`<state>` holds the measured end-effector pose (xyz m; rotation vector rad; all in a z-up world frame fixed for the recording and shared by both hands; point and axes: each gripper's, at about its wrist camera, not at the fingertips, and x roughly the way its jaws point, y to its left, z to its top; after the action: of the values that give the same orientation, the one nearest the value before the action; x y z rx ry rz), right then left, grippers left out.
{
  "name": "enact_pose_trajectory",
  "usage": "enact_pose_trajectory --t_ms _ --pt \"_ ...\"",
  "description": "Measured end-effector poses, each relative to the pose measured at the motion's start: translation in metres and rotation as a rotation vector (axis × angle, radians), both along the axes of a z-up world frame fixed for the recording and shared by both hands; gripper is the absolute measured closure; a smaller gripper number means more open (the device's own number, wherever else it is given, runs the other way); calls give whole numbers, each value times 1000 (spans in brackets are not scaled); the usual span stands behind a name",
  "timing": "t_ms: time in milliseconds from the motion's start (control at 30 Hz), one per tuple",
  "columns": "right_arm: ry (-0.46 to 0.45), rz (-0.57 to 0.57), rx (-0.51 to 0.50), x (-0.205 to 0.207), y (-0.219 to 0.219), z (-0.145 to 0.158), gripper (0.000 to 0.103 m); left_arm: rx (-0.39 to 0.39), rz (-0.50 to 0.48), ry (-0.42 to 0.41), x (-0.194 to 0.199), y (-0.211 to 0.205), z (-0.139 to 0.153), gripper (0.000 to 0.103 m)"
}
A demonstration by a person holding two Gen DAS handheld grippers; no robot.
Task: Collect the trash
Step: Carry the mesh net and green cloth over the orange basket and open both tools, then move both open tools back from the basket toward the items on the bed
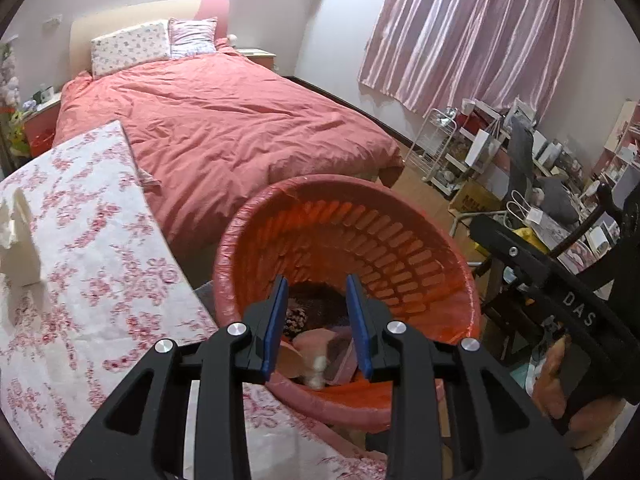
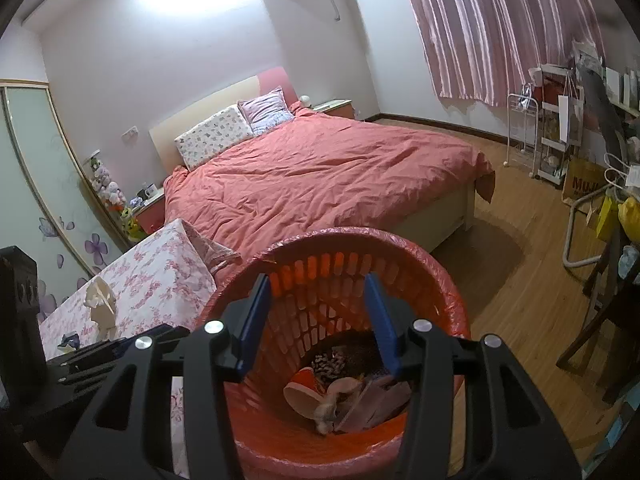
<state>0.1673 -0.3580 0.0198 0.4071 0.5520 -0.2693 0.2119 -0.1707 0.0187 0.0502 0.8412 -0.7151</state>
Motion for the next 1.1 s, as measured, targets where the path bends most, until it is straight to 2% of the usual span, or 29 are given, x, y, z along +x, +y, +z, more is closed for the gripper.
enact_pose_trajectory --t_ms 200,267,500,567,667,733,833,967,1100 --pt "-8 11 -22 -2 11 9 54 23 65 -52 -2 25 7 63" --pt "-11 19 -30 -3 16 12 53 30 97 -70 -2 37 9 50" --pt "-22 60 -81 -2 47 24 50 70 200 -124 0 80 16 47" --pt "-23 69 -96 -2 57 26 49 78 253 -154 -1 101 20 36" --pt "-24 89 -126 -1 76 28 46 98 331 -186 -1 133 24 30" --pt "-28 99 -145 -1 86 28 41 108 392 -191 2 159 24 21" --pt "-40 116 -158 0 103 28 32 135 504 -207 8 200 23 18" --pt "-43 132 -176 4 124 27 25 142 636 -146 26 248 10 18" --pt "-36 147 -189 11 141 24 25 133 663 -69 45 267 -6 18"
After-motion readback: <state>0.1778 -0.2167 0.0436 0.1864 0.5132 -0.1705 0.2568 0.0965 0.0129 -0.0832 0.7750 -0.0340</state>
